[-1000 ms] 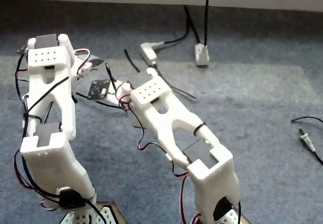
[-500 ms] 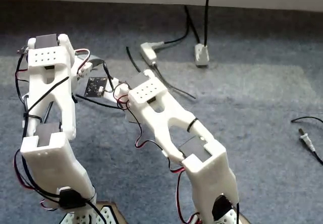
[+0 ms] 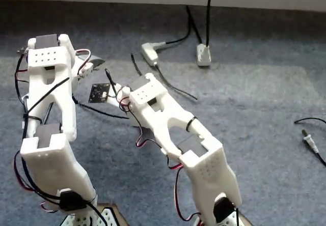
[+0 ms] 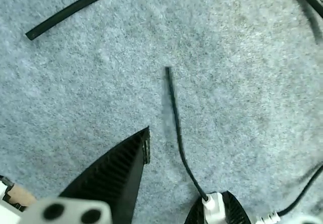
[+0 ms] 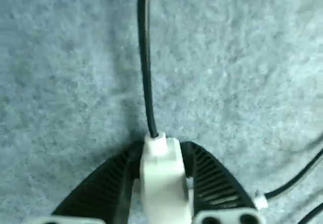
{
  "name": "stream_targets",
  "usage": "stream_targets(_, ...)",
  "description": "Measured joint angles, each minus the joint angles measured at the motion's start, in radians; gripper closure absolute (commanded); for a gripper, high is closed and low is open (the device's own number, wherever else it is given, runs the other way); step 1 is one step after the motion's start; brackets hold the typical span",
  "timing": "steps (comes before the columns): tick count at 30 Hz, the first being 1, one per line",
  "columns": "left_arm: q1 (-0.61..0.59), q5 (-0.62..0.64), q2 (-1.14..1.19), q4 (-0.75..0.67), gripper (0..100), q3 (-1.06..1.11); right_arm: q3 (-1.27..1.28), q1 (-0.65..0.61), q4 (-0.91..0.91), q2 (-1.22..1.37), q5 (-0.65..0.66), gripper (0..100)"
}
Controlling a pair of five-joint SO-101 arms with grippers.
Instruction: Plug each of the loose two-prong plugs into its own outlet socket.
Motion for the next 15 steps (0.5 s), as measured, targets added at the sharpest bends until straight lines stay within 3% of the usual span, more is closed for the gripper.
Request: stream_targets(15, 0.000, 0.000, 0.000, 0.000, 46, 0.000, 0.031, 0.037, 0.236, -0.187, -0.095, 99.0)
